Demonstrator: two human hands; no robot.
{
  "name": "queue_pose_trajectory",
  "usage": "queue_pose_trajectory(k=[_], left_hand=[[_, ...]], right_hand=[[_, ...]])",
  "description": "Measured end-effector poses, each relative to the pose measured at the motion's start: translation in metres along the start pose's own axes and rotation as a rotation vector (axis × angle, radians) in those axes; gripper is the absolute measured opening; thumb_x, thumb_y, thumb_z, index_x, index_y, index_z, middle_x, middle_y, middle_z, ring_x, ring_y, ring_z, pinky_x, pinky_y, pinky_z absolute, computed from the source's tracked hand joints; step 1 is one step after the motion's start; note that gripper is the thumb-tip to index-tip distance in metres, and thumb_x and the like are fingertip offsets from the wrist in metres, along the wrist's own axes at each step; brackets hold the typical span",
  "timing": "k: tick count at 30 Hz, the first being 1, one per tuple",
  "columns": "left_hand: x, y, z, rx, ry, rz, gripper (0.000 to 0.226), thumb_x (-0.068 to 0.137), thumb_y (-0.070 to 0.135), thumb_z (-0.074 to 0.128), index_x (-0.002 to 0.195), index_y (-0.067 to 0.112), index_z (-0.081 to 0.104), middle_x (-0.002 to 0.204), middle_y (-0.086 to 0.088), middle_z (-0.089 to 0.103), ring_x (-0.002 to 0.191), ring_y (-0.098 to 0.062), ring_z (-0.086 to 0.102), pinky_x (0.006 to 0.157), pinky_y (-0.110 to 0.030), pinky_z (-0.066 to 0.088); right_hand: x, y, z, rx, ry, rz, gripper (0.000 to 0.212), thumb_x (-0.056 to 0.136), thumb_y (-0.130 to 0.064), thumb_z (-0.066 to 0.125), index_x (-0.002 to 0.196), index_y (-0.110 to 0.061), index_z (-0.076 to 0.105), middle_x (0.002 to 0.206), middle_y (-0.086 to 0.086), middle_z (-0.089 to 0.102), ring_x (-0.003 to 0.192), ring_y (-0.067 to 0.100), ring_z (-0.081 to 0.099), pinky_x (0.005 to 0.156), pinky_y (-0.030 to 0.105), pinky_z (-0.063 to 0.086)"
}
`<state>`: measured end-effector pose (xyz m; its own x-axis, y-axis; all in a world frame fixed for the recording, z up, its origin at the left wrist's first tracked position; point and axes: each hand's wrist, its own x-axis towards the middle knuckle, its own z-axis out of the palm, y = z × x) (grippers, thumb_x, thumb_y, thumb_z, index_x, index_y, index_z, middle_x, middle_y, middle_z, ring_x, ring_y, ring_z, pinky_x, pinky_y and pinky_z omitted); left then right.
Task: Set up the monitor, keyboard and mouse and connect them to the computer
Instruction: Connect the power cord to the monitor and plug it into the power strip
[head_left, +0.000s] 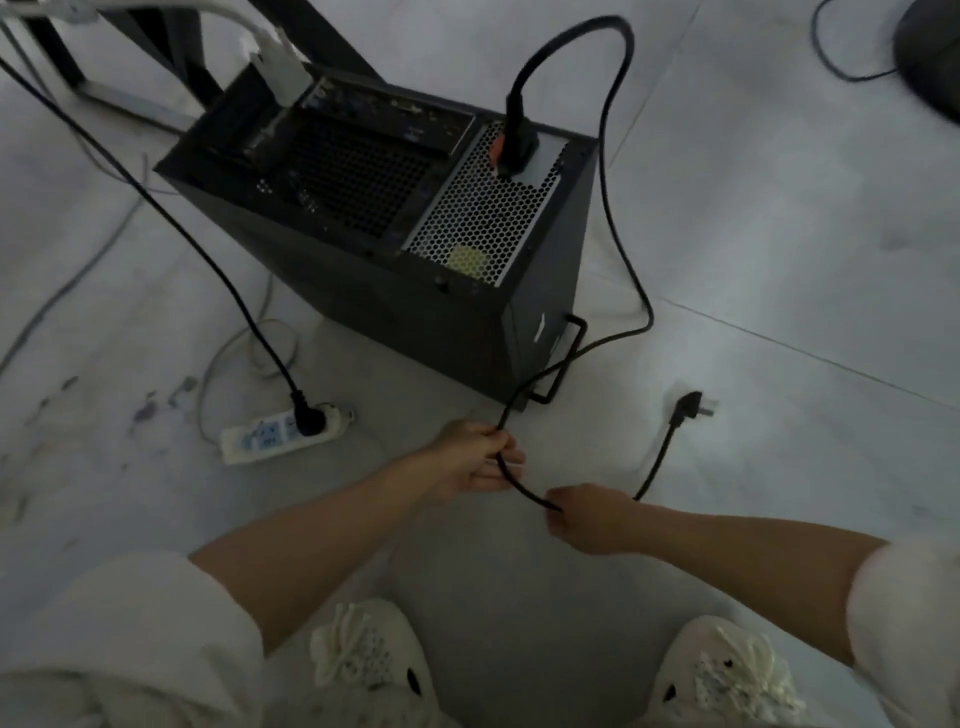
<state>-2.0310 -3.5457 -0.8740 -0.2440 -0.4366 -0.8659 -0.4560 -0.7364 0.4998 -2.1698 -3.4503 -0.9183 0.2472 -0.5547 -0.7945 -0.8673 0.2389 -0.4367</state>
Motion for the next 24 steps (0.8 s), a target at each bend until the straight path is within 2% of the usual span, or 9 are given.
queue_pose_trajectory(k=[3, 7, 10, 13, 15, 18, 21, 23, 24], left_hand=[[0.000, -0.008, -0.035, 0.112, 0.066, -0.019, 0.012, 0.097, 0.014, 0.051, 0.096, 0.004, 0.058, 0.086, -0.008, 0.066, 0.074, -0.018, 0.064, 0.071, -0.029, 0.055], [-0.002, -0.012, -0.077, 0.178, 0.092, -0.049, 0.019, 0.093, 0.021, 0.058, 0.104, 0.006, 0.061, 0.104, -0.011, 0.066, 0.085, -0.020, 0.063, 0.079, -0.031, 0.054], [-0.004, -0.007, -0.107, 0.196, 0.109, -0.034, 0.030, 0.090, 0.037, 0.060, 0.109, 0.014, 0.060, 0.111, -0.006, 0.064, 0.096, -0.020, 0.062, 0.086, -0.031, 0.053], [-0.002, 0.000, -0.137, 0.283, 0.185, -0.039, 0.043, 0.090, 0.042, 0.058, 0.121, 0.012, 0.056, 0.112, -0.006, 0.063, 0.096, -0.020, 0.061, 0.085, -0.030, 0.051], [0.001, 0.003, -0.157, 0.369, 0.235, -0.045, 0.039, 0.091, 0.034, 0.059, 0.120, 0.008, 0.057, 0.103, -0.007, 0.063, 0.085, -0.017, 0.060, 0.079, -0.028, 0.051], [0.003, 0.001, -0.176, 0.519, 0.232, -0.050, 0.032, 0.093, 0.026, 0.057, 0.119, 0.008, 0.058, 0.094, -0.004, 0.059, 0.079, -0.014, 0.056, 0.072, -0.023, 0.049], [0.001, -0.002, -0.184, 0.717, 0.180, -0.014, 0.032, 0.095, 0.009, 0.050, 0.126, 0.009, 0.056, 0.111, -0.006, 0.056, 0.089, -0.012, 0.053, 0.069, -0.016, 0.043], [0.000, -0.010, -0.184, 0.823, 0.077, -0.014, 0.041, 0.093, -0.004, 0.042, 0.132, 0.006, 0.051, 0.126, -0.009, 0.053, 0.104, -0.014, 0.052, 0.075, -0.014, 0.041], [-0.001, -0.016, -0.184, 0.871, 0.022, -0.008, 0.046, 0.090, -0.010, 0.039, 0.133, 0.005, 0.048, 0.128, -0.010, 0.052, 0.110, -0.015, 0.051, 0.079, -0.011, 0.040]], right_hand=[[0.009, -0.012, 0.010, -0.268, 0.069, 0.029, 0.031, 0.101, -0.026, 0.033, 0.124, -0.011, 0.047, 0.122, 0.010, 0.054, 0.108, 0.026, 0.055, 0.080, 0.031, 0.044], [0.018, -0.045, 0.021, -0.196, 0.127, -0.007, 0.029, 0.100, -0.017, 0.031, 0.126, -0.013, 0.043, 0.115, 0.011, 0.059, 0.098, 0.026, 0.059, 0.067, 0.027, 0.041], [0.030, -0.077, 0.027, 0.196, 0.177, -0.043, 0.024, 0.096, -0.007, 0.035, 0.113, -0.013, 0.050, 0.109, 0.007, 0.060, 0.086, 0.021, 0.055, 0.061, 0.023, 0.039], [0.044, -0.109, 0.025, 0.692, 0.240, -0.066, 0.021, 0.093, -0.002, 0.037, 0.082, -0.015, 0.049, 0.090, 0.005, 0.057, 0.080, 0.018, 0.054, 0.063, 0.019, 0.043], [0.056, -0.135, 0.019, 1.008, 0.255, -0.081, 0.028, 0.093, 0.002, 0.035, 0.074, -0.014, 0.047, 0.083, 0.008, 0.057, 0.068, 0.016, 0.054, 0.055, 0.014, 0.043], [0.072, -0.168, 0.013, 1.400, 0.270, -0.092, 0.034, 0.099, 0.000, 0.031, 0.073, -0.011, 0.050, 0.076, 0.009, 0.058, 0.064, 0.018, 0.056, 0.059, 0.020, 0.046], [0.084, -0.193, 0.010, 1.625, 0.288, -0.048, 0.036, 0.102, -0.004, 0.028, 0.073, -0.009, 0.049, 0.074, 0.010, 0.059, 0.063, 0.020, 0.055, 0.058, 0.025, 0.045], [0.091, -0.203, 0.010, 1.729, 0.320, 0.001, 0.035, 0.102, -0.004, 0.028, 0.074, -0.009, 0.048, 0.076, 0.012, 0.058, 0.065, 0.022, 0.056, 0.059, 0.027, 0.048], [0.097, -0.208, 0.010, 1.760, 0.334, 0.025, 0.034, 0.102, -0.005, 0.029, 0.075, -0.010, 0.050, 0.080, 0.013, 0.060, 0.071, 0.026, 0.059, 0.064, 0.031, 0.052]])
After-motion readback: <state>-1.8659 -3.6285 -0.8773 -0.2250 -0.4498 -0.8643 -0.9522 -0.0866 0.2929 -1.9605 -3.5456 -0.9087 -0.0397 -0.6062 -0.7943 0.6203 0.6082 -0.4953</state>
